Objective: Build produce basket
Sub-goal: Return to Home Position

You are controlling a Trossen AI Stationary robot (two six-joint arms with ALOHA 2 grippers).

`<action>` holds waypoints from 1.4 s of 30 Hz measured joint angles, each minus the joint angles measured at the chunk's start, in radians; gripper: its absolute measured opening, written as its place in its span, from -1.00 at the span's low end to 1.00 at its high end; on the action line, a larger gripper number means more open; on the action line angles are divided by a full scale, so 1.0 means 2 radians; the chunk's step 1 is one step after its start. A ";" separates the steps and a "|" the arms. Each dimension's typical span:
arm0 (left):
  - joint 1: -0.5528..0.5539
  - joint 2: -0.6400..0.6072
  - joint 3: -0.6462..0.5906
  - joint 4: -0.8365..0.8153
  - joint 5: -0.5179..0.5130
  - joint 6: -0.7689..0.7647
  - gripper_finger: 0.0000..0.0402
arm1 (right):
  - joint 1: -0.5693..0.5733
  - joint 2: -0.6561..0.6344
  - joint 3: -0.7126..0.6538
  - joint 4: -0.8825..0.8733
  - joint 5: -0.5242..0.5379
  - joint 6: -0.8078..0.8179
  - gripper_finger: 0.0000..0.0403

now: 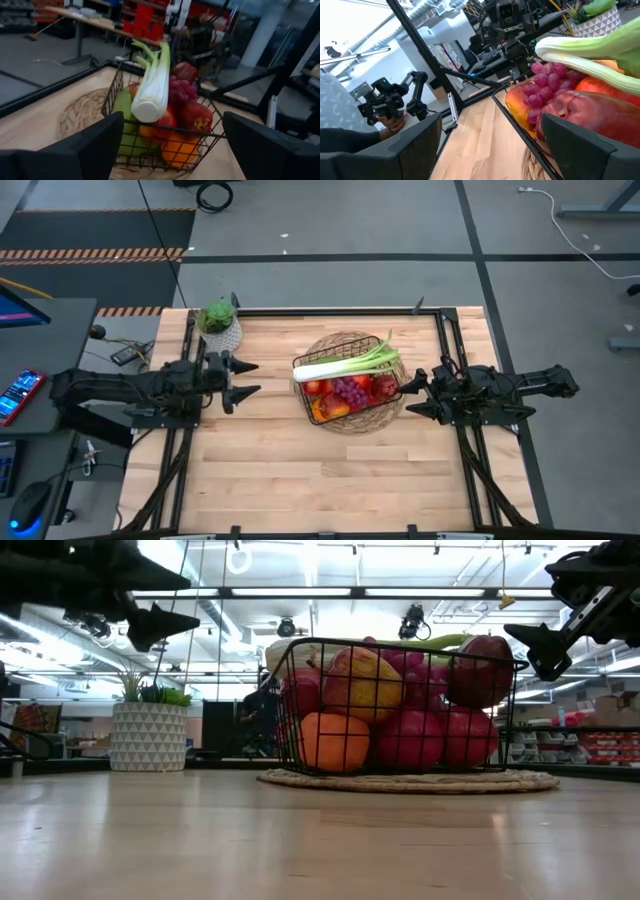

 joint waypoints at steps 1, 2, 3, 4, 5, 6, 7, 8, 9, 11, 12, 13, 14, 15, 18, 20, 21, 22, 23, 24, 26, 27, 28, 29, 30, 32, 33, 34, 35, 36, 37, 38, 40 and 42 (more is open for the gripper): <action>-0.002 -0.009 -0.013 0.014 0.000 0.000 0.73 | 0.000 0.000 0.000 0.000 0.000 0.000 0.72; -0.003 -0.018 -0.025 0.029 -0.001 0.000 0.73 | 0.000 0.000 0.000 0.000 0.000 0.000 0.72; -0.003 -0.027 -0.038 0.040 -0.001 0.002 0.73 | 0.000 0.000 0.000 0.001 0.000 0.000 0.72; -0.003 -0.036 -0.050 0.051 -0.001 0.005 0.73 | 0.000 0.000 0.000 0.002 0.000 0.000 0.72; -0.003 -0.044 -0.060 0.063 -0.001 0.007 0.73 | 0.000 0.000 0.000 0.002 0.000 0.000 0.72; -0.003 -0.051 -0.068 0.074 -0.001 0.013 0.73 | 0.000 0.000 0.000 0.002 0.000 0.000 0.72; -0.003 -0.058 -0.076 0.082 -0.001 0.017 0.73 | 0.000 0.000 0.000 0.002 0.000 0.000 0.72; -0.003 -0.065 -0.082 0.085 -0.001 0.022 0.73 | 0.000 0.000 0.000 0.001 0.000 0.000 0.72; -0.003 -0.071 -0.085 0.085 0.000 0.029 0.73 | 0.000 0.000 0.000 0.002 0.000 0.000 0.72; -0.003 -0.085 -0.090 0.082 0.010 0.041 0.73 | 0.000 0.000 0.000 0.002 0.000 0.000 0.72; -0.003 -0.091 -0.091 0.083 0.020 0.045 0.73 | 0.000 0.000 0.000 0.002 0.000 0.000 0.72; -0.003 -0.097 -0.092 0.083 0.031 0.051 0.73 | 0.000 0.000 0.000 0.002 0.000 0.000 0.72; -0.003 -0.104 -0.094 0.083 0.042 0.056 0.73 | 0.000 0.000 0.000 0.002 0.000 0.000 0.72; -0.003 -0.112 -0.097 0.082 0.051 0.061 0.73 | 0.000 0.000 0.000 0.002 0.000 0.000 0.72; -0.003 -0.137 -0.113 0.073 0.075 0.070 0.73 | 0.000 0.000 0.000 0.002 0.000 0.000 0.72; -0.003 -0.156 -0.112 0.047 0.092 0.072 0.73 | 0.000 0.000 0.000 0.002 0.000 0.000 0.72; -0.003 -0.164 -0.112 0.036 0.104 0.073 0.73 | 0.000 0.000 0.000 0.002 0.000 0.000 0.72; -0.003 -0.172 -0.112 0.027 0.118 0.073 0.73 | 0.000 0.000 0.000 0.002 0.000 0.000 0.72; -0.003 -0.179 -0.112 0.023 0.131 0.071 0.73 | 0.000 0.000 0.000 0.002 0.000 0.000 0.72; -0.003 -0.185 -0.112 0.023 0.143 0.066 0.73 | 0.000 0.000 0.000 0.002 0.000 0.000 0.72; -0.003 -0.193 -0.112 0.022 0.164 0.046 0.73 | 0.000 0.000 0.000 0.002 0.000 0.000 0.72; -0.003 -0.195 -0.112 0.021 0.168 0.033 0.73 | 0.000 0.000 0.000 0.002 0.000 0.000 0.72; -0.003 -0.197 -0.113 0.020 0.168 0.015 0.73 | 0.000 0.000 0.000 0.002 0.000 0.000 0.72; -0.003 -0.197 -0.113 0.022 0.168 -0.001 0.73 | 0.000 0.000 0.000 0.002 0.000 0.000 0.72; -0.003 -0.197 -0.113 0.021 0.168 -0.014 0.73 | 0.000 0.000 0.000 0.002 0.000 0.000 0.72; -0.003 -0.196 -0.113 0.020 0.168 -0.028 0.73 | 0.000 0.000 0.000 0.002 0.000 0.000 0.72; -0.003 -0.197 -0.113 0.021 0.168 -0.032 0.73 | 0.000 0.000 0.000 0.002 0.000 0.000 0.72; -0.003 -0.197 -0.113 0.021 0.168 -0.035 0.73 | 0.000 0.000 0.000 0.002 0.000 0.000 0.72; -0.003 -0.197 -0.113 0.020 0.168 -0.035 0.73 | 0.000 0.000 0.000 0.002 0.000 0.000 0.72; -0.003 -0.197 -0.113 0.020 0.168 -0.035 0.73 | 0.000 0.000 0.000 0.002 0.000 0.000 0.72; -0.003 -0.196 -0.113 0.020 0.168 -0.035 0.73 | 0.000 0.000 0.000 0.002 0.000 0.000 0.72; -0.003 -0.196 -0.113 0.020 0.168 -0.035 0.73 | 0.000 0.000 0.000 0.002 0.000 0.000 0.72; -0.003 -0.196 -0.113 0.020 0.168 -0.035 0.73 | 0.000 0.000 0.000 0.002 0.000 0.000 0.72; -0.003 -0.196 -0.113 0.020 0.168 -0.035 0.73 | 0.000 0.000 0.000 0.002 0.000 0.000 0.72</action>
